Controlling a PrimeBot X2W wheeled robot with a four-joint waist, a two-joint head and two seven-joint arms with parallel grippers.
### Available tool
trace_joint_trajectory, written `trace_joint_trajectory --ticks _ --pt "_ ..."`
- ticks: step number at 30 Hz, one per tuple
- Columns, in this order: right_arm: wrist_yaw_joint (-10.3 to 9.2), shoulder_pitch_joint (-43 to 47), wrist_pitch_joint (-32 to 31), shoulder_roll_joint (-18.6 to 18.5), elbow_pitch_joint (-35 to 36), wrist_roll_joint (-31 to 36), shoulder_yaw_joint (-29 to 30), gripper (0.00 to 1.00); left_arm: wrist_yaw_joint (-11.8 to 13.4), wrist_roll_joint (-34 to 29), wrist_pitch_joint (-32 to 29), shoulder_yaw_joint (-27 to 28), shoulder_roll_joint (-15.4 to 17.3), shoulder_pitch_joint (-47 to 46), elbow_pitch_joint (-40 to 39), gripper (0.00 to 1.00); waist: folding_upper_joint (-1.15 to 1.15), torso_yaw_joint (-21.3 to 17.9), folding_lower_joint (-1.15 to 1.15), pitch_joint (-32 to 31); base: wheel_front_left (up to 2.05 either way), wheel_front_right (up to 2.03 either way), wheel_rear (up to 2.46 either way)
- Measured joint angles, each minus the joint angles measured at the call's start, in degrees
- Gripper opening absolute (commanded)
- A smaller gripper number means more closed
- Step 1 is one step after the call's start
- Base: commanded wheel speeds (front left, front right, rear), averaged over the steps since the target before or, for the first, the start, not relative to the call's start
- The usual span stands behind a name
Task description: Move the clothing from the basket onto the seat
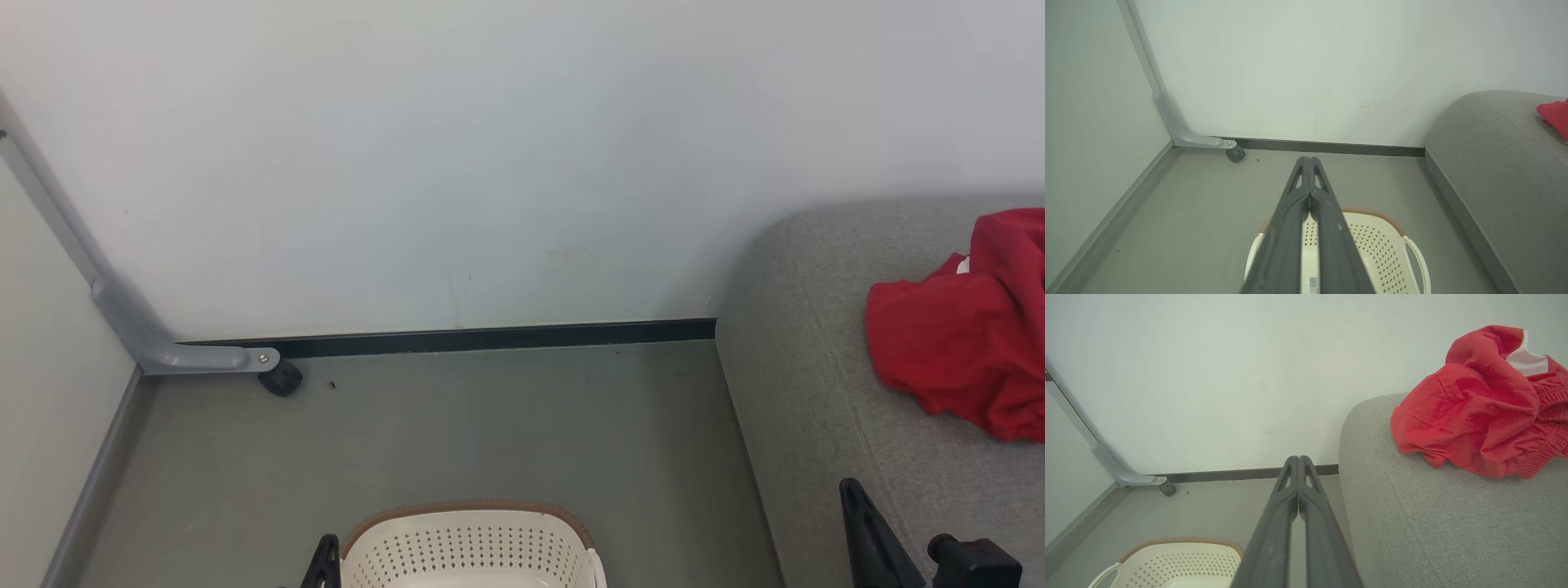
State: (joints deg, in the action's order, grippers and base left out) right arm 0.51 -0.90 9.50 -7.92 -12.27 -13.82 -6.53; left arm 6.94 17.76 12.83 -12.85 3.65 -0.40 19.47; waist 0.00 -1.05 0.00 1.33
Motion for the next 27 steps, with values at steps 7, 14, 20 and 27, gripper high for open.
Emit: trace_joint_trajectory --ticks 7,14,20,27 --pt "0.26 -0.04 -1.38 0.22 -0.99 -4.49 1.31 0.0 -0.97 4.28 -1.34 1.45 -0.04 -0.04 0.09 0.0 0.0 0.09 0.0 -0.13 0.0 0.0 0.0" --pt "0.58 -0.35 -2.47 0.54 -1.35 -11.28 2.34 0.0 -1.99 10.77 -2.78 2.81 -0.09 -0.18 0.11 0.0 0.0 0.17 0.0 -0.24 0.0 0.0 0.0" --pt "1.09 -0.82 -3.91 0.98 -1.62 -16.16 3.25 0.0 -2.98 15.15 -4.27 3.79 -0.14 -0.29 0.09 0.0 0.0 0.24 0.0 -0.33 0.0 0.0 0.0" --pt "1.53 -0.86 -4.98 1.42 -2.08 -21.87 4.27 0.0 -3.98 20.73 -5.78 5.15 -0.2 -0.35 0.02 0.0 0.0 0.31 0.0 -0.42 0.0 0.0 0.0"
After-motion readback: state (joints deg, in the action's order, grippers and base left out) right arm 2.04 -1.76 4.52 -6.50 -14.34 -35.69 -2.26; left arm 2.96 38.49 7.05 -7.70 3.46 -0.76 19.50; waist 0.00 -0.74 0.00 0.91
